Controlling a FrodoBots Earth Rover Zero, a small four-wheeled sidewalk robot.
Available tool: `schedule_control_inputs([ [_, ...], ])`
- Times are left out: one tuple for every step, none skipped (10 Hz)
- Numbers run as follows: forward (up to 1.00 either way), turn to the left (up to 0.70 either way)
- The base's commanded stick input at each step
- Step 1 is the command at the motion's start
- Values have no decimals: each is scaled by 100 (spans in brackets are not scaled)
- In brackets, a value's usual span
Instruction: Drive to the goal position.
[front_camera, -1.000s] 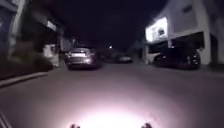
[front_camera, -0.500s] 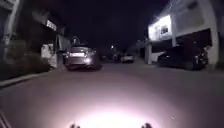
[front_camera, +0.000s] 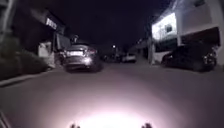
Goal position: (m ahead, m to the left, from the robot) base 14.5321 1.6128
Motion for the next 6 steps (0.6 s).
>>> schedule_control_inputs([
  [100,-30],
  [100,-20],
  [100,0],
  [100,0],
  [100,0],
  [100,0],
])
